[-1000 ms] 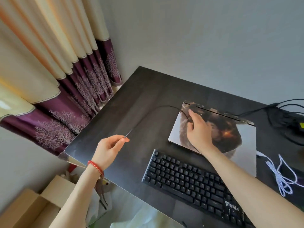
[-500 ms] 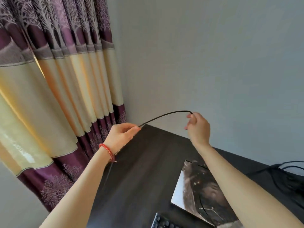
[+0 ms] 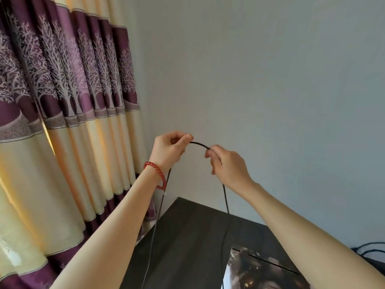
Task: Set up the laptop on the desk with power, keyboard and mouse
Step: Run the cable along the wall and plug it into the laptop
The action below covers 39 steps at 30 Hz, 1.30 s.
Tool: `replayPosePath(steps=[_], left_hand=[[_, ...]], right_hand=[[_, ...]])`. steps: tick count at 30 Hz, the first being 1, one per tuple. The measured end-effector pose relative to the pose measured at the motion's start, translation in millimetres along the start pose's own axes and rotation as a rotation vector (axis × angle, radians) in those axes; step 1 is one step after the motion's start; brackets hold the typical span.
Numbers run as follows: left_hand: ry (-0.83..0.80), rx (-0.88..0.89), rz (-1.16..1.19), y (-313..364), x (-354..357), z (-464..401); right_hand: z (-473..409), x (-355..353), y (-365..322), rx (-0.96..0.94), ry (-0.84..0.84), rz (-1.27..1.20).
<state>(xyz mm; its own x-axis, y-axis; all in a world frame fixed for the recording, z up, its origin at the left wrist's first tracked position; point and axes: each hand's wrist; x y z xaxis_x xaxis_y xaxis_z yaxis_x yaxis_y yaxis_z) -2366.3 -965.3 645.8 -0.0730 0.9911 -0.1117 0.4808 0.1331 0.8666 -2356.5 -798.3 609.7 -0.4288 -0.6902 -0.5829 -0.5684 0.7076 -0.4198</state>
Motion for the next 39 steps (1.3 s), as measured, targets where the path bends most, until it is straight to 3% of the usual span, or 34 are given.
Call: replayPosePath(steps=[4,6,7,10,14,17,20,23,27,30,32,33,35,37,38,39], left_hand=[[-0.204,-0.114,0.078,-5.8,-6.6,-4.0],[-0.182,-0.148,0.046,-14.9,-21.7,-3.2],[-0.133,-0.14,-0.025,-19.3,-29.0,-0.8],[0.012,-0.001,-0.292,-19.7,-37.6,0.4],[-0.02,0.207,-0.406,5.5,-18.9,-20.7],[-0.035,0.285,-0.366,23.1,-1.4,-37.2],[-0.056,0.279,-0.304,25.5,3.9,-44.0],[-0.117,0.218,-0.43,6.4,1.3,-40.8],[0.076,0.102,-0.792,-28.3,-11.3,-35.2],[0.051,-0.013,-0.874,-37.8,-9.1,-31.8],[0.018,-0.193,-0.512,-38.6,-5.6,-32.1],[0.007,-0.339,-0.214,-36.1,-5.0,-32.2],[0.052,-0.55,0.285,-33.7,-8.3,-31.1],[0.159,-0.585,0.452,-38.2,-12.3,-29.5],[0.182,-0.575,0.452,-40.2,-12.5,-28.3],[0.172,-0.553,0.403,-40.9,-12.4,-25.6]], right_hand=[[-27.4,-29.3,18.1,0.313,0.363,-0.112],[-36.7,-47.3,36.4,0.502,0.517,-0.205],[-36.8,-52.6,47.4,0.559,0.49,-0.13],[-25.6,-49.4,63.6,0.544,0.126,0.081],[-34.1,-33.1,38.5,0.084,-0.06,0.12],[-51.5,-32.1,15.4,-0.054,-0.142,-0.027],[-54.6,-36.3,11.1,-0.005,0.017,-0.068],[-47.4,-42.6,25.3,0.166,0.228,-0.141],[-25.4,-46.4,48.7,0.293,0.285,-0.156],[-8.2,-43.3,53.2,0.286,0.204,-0.14],[-0.5,-45.7,53.7,0.29,0.109,-0.244],[4.5,-47.8,53.1,0.295,-0.016,-0.341],[19.7,-47.8,52.5,0.311,-0.458,-0.447],[38.9,-37.0,55.9,0.313,-0.908,-0.363],[46.9,-28.3,58.5,0.323,-1.002,-0.343],[51.5,-20.3,60.0,0.341,-0.98,-0.353]])
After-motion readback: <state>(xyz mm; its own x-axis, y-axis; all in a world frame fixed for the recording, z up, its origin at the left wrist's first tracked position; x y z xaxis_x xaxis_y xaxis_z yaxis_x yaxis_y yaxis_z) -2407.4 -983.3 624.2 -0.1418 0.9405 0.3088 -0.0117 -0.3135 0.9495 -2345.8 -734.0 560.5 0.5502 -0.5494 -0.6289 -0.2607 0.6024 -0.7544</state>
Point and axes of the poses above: each hand's wrist, its own z-axis away from the middle knuckle, its own x-axis out of the palm, y = z × x, and after that the axes turned 1 degree about y, right-handed
